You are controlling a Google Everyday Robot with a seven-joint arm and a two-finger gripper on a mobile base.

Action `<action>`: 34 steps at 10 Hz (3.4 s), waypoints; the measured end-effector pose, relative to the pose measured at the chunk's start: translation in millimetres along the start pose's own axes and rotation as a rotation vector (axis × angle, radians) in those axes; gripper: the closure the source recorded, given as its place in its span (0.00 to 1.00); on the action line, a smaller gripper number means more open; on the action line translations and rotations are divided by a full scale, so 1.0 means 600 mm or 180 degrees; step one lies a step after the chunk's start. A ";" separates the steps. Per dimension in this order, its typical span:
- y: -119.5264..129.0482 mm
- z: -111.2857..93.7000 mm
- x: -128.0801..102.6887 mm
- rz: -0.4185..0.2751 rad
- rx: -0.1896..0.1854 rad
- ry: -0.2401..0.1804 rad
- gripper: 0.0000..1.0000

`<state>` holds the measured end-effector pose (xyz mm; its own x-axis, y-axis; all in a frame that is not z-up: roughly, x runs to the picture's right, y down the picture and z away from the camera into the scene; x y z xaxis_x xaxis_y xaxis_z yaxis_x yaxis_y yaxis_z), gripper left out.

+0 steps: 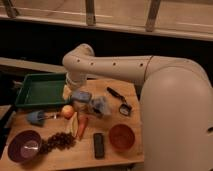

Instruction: Wipe red bowl with sponge

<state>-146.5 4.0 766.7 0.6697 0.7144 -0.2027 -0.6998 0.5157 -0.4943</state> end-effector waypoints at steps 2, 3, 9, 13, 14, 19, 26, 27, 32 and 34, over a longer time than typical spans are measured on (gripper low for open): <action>-0.022 0.022 0.002 -0.0039 0.0186 0.0022 0.22; -0.030 0.026 0.001 -0.0056 0.0268 0.0031 0.22; -0.063 0.061 0.014 0.0017 0.0340 0.0070 0.22; -0.030 0.085 0.010 -0.0039 0.0140 0.0085 0.23; -0.024 0.089 0.011 -0.0058 0.0100 0.0086 0.28; -0.014 0.096 0.019 -0.0072 -0.0009 0.0104 0.76; -0.020 0.051 -0.002 -0.0112 0.0054 -0.0030 1.00; -0.026 0.033 -0.010 -0.0110 0.0093 -0.0101 1.00; -0.066 -0.024 0.008 0.0045 0.0309 -0.0256 1.00; -0.094 -0.042 0.056 0.0216 0.0391 -0.0185 1.00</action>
<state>-78.1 -13.1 766.3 0.6067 0.7741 -0.1811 -0.7706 0.5166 -0.3732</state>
